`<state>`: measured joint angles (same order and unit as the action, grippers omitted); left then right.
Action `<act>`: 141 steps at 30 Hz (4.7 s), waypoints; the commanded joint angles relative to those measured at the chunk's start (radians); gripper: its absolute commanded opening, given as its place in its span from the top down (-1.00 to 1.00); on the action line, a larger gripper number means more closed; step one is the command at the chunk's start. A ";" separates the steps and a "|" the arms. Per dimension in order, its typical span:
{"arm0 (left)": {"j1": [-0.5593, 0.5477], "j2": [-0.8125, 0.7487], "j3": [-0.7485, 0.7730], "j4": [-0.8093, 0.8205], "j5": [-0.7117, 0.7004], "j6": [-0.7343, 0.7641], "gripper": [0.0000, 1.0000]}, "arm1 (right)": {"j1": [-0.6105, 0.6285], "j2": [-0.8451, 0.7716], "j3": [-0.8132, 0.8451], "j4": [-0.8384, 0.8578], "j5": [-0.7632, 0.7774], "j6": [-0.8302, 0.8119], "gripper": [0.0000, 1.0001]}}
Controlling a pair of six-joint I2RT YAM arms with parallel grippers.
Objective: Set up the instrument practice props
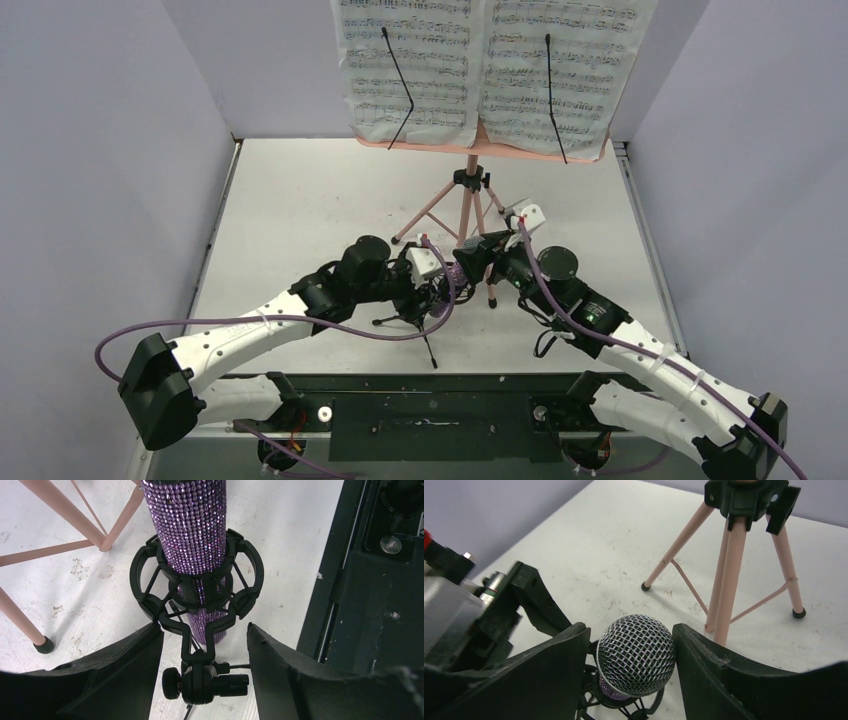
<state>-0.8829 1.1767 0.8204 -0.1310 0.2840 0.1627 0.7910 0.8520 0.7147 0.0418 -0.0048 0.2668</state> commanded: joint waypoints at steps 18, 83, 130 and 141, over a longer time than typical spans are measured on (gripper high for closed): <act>0.013 -0.079 0.049 0.264 -0.029 -0.208 -0.82 | -0.009 0.131 0.300 -0.092 0.055 -0.024 -0.80; 0.669 -0.543 -0.568 0.315 -0.574 -0.536 -0.93 | -0.623 -0.027 -0.227 -0.050 0.038 0.106 -0.79; 0.958 0.182 -0.524 1.067 -0.322 -0.333 -0.93 | -0.837 0.479 -0.543 0.996 0.159 -0.082 -0.80; 0.905 0.286 -0.576 1.233 -0.312 -0.265 -0.93 | -0.838 0.642 -0.531 1.188 0.098 -0.115 -0.80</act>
<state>0.0284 1.4513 0.2550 0.9764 -0.0322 -0.1184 -0.0452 1.4513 0.1703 1.0534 0.1162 0.1673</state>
